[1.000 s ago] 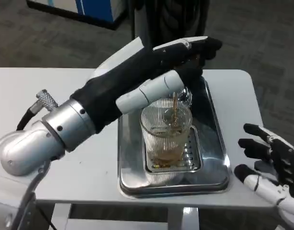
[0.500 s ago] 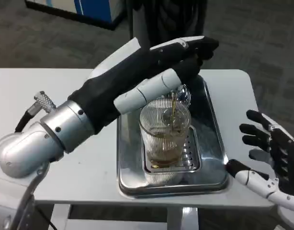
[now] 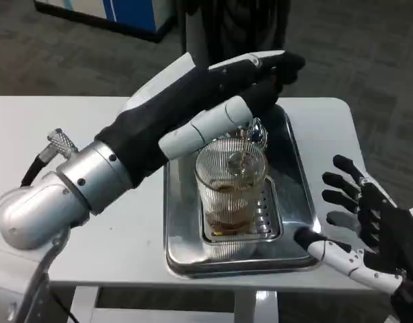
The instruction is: Grasp the cup under the faucet to collect the drink, then remove the cup.
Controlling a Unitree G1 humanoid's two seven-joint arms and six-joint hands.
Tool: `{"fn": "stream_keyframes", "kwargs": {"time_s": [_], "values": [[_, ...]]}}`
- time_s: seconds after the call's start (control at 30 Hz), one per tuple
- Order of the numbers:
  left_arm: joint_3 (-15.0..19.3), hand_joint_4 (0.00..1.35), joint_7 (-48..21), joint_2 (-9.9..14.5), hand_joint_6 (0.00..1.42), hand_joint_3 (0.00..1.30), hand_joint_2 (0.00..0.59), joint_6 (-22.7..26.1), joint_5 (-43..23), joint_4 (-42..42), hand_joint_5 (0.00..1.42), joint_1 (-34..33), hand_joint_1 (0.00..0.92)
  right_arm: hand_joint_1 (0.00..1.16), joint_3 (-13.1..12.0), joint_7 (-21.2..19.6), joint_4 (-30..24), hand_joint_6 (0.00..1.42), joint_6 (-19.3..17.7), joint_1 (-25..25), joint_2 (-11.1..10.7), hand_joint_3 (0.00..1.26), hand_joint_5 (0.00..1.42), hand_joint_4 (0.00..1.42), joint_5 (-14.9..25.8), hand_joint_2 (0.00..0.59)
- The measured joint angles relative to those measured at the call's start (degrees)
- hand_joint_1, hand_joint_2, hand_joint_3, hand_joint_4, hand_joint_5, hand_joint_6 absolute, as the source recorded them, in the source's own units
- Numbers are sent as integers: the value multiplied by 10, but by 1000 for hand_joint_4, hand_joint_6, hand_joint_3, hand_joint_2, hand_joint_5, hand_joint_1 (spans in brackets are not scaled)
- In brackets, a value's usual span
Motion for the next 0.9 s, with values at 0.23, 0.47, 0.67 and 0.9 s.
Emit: {"fn": "stream_keyframes", "kwargs": {"time_s": [0.23, 0.47, 0.67, 0.9], "values": [[0, 192, 0, -1, 54, 214, 98, -2, 1, 2, 180, 0, 0, 825, 5, -24, 52, 266, -31, -27, 25, 81, 172, 129, 0, 154], [-2, 194, 4, -3, 55, 218, 98, -4, 3, 4, 180, 1, 0, 828, 17, -44, 90, 258, -51, -49, 43, 81, 172, 129, -2, 154], [-2, 195, 8, -4, 55, 220, 99, -4, 3, 4, 180, 2, 0, 834, 25, -68, 114, 256, -63, -65, 70, 81, 172, 129, -6, 155], [-2, 198, 10, -4, 56, 222, 99, -6, 3, 4, 180, 4, 0, 838, 41, -91, 142, 255, -73, -88, 96, 81, 172, 129, -11, 156]]}}
